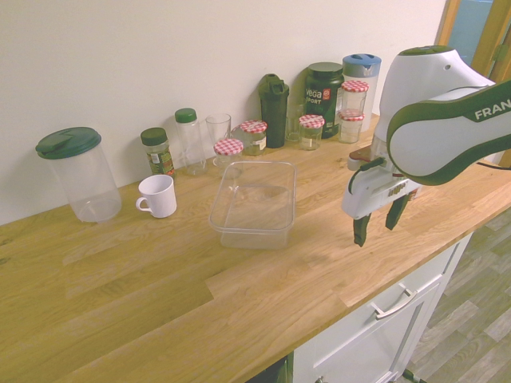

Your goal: Put the cereal into the container

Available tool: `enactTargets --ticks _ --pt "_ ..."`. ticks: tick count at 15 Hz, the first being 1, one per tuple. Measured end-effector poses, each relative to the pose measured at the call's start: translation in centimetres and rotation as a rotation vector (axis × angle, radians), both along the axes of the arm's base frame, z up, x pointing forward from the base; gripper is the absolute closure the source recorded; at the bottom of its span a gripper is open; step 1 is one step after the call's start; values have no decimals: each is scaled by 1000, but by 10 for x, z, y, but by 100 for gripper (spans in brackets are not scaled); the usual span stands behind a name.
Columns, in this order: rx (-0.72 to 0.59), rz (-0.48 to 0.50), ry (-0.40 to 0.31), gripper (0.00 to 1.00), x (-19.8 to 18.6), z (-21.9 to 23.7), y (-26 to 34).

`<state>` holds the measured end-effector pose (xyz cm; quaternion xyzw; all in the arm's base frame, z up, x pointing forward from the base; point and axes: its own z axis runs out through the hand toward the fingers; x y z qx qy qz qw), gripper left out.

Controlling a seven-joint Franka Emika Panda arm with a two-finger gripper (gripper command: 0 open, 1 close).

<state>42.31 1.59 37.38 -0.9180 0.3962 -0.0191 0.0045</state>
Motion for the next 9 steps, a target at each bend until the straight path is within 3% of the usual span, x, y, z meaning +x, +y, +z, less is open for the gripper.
enactTargets --ticks 3,9 --pt "12 -29 -30 0 3 2 -3" --pt "75 -221 -154 0 1 21 -66"
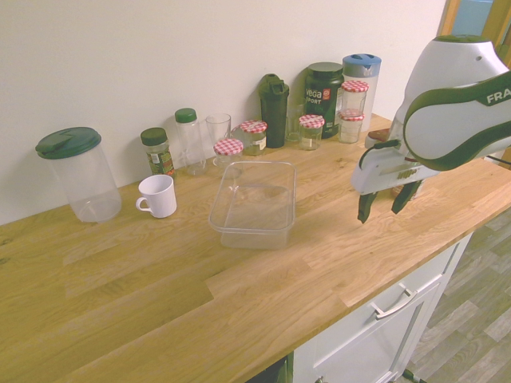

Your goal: Put the cereal into the container

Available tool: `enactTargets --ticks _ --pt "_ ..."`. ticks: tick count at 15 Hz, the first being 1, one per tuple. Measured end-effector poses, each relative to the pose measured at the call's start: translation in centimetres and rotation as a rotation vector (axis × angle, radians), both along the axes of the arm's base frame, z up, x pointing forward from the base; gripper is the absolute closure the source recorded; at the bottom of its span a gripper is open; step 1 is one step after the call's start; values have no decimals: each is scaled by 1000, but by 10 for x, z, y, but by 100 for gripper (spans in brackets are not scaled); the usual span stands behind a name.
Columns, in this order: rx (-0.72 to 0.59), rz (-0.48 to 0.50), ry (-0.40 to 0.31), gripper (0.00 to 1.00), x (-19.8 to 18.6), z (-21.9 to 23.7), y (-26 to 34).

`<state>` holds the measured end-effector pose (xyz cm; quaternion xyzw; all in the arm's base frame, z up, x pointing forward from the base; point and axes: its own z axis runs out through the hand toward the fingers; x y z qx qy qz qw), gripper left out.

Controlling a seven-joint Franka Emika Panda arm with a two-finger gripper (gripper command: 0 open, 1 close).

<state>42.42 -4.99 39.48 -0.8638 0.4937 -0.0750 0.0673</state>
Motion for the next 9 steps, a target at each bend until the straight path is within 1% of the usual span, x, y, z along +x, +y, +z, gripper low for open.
enactTargets --ticks 4,9 --pt "36 -96 -36 0 -13 5 -59" --pt "31 -191 -44 0 -21 -1 -92"
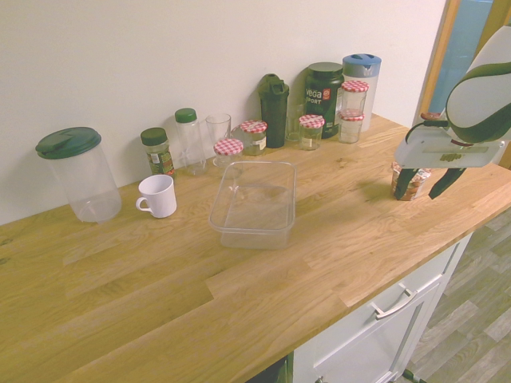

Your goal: Put the cereal into the container

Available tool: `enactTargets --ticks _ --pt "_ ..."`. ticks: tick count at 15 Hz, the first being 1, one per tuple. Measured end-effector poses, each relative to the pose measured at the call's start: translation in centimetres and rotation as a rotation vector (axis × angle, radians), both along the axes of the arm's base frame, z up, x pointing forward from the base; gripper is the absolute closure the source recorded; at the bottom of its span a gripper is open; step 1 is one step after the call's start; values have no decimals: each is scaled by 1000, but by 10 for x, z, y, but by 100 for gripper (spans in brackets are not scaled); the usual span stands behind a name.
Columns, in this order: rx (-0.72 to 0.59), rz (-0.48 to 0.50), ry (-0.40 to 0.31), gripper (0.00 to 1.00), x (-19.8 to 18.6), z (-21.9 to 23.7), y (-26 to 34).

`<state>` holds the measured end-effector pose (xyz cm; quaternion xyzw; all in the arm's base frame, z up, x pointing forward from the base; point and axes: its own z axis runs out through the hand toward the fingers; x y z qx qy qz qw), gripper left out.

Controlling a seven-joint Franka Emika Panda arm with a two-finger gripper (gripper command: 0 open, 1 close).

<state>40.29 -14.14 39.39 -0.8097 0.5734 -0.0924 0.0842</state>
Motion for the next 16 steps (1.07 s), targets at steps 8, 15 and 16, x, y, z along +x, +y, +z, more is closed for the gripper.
enactTargets --ticks 8,15,16 --pt "-1 -111 0 0 21 -8 -42" --pt "-131 -180 -19 0 43 -28 -57" --pt "-163 -182 -23 0 46 -29 -54"
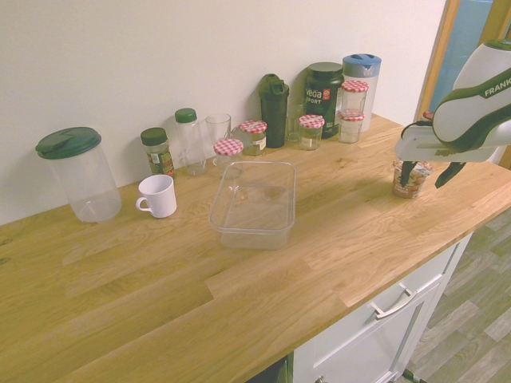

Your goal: Put the cereal into the container

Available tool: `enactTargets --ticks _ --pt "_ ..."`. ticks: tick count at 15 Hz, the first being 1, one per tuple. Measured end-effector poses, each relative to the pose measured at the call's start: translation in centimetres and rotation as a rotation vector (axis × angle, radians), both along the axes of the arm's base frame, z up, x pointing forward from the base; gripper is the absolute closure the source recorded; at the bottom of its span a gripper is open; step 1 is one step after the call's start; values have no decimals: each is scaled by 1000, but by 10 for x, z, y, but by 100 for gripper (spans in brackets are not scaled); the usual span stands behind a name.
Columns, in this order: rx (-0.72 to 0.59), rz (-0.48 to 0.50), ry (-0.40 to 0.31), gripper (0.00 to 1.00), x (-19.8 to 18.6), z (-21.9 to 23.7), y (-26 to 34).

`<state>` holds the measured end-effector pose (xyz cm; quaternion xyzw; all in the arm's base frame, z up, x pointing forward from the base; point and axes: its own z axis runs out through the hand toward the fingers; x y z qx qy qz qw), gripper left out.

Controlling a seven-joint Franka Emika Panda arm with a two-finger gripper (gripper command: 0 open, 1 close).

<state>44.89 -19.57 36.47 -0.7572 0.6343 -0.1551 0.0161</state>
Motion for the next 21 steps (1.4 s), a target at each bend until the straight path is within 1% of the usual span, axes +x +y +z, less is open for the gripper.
enactTargets --ticks 3,7,10,11,16,21 --pt "-68 -1 2 0 7 -5 7" --pt "-113 -10 -6 0 16 -10 7" --pt "-153 1 -15 0 22 -9 9" --pt "-166 5 -19 100 23 -9 10" --pt "-195 15 -28 100 24 -8 6" --pt "-201 38 -60 100 27 -9 6"
